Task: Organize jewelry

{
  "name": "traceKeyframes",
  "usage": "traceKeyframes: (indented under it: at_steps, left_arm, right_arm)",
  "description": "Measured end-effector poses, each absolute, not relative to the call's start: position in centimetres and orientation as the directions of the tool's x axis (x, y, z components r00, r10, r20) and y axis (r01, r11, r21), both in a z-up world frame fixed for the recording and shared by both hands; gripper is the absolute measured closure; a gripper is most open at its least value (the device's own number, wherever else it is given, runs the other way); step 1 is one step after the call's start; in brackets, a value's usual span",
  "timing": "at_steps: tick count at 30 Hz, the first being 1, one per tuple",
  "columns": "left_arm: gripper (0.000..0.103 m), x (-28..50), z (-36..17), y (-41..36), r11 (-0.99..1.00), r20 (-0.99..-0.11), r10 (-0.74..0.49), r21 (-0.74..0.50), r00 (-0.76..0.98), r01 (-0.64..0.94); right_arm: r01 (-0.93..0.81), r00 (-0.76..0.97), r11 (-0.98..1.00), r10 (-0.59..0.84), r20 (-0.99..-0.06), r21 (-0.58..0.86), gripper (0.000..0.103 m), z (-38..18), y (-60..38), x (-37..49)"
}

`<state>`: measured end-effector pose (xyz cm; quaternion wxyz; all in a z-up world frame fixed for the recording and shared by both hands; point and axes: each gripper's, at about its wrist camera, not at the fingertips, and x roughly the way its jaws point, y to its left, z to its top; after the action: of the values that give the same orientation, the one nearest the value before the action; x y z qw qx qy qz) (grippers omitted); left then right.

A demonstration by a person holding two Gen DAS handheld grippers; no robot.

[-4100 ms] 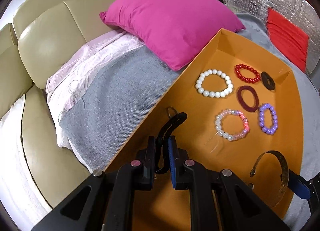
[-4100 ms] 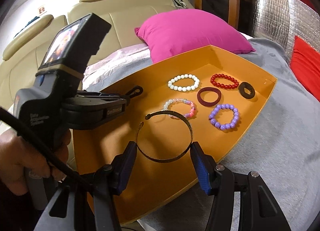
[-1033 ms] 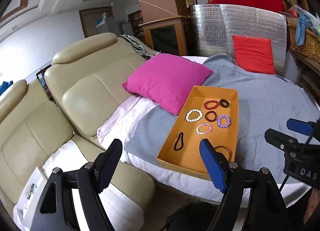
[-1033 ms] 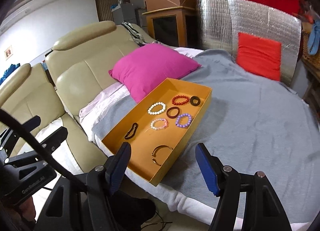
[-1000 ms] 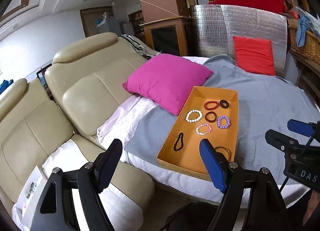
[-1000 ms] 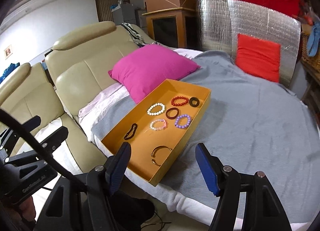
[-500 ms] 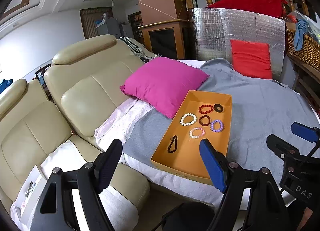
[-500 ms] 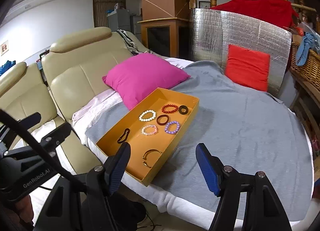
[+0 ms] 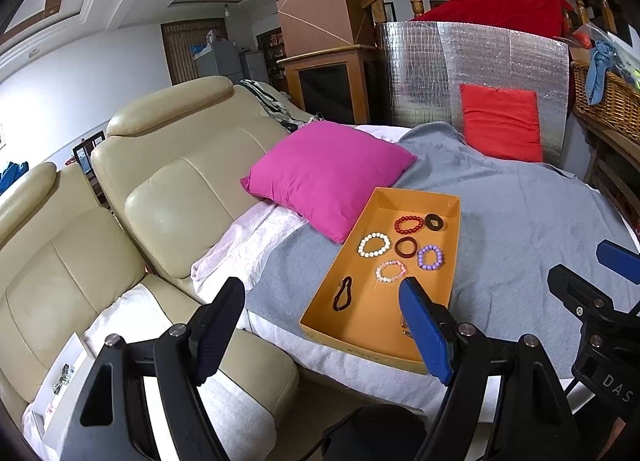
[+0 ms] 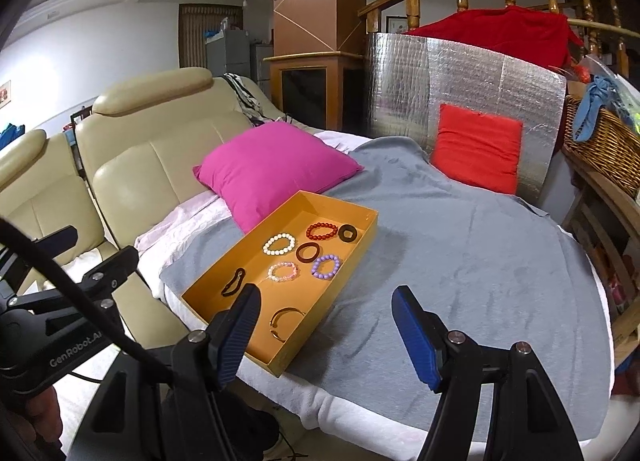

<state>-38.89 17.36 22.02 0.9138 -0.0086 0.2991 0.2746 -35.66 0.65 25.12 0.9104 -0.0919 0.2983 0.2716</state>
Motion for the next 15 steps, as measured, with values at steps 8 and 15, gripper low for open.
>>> traceKeyframes:
  at_steps: [8,15]
  left_arm:
    - [0.023,-38.95,22.07,17.08,0.849,-0.55,0.497,0.148,0.672,-0.507]
    - [0.023,-38.85,22.07,17.08,0.847,-0.548,0.501,0.152,0.669,-0.51]
  right_arm:
    - [-0.546,0.677,0.837,0.441,-0.589,-0.002,0.031,25.37,0.44,-35.89]
    - [-0.543,0.677,0.84,0.441,-0.589,0.004,0.031,25.35,0.36,-35.8]
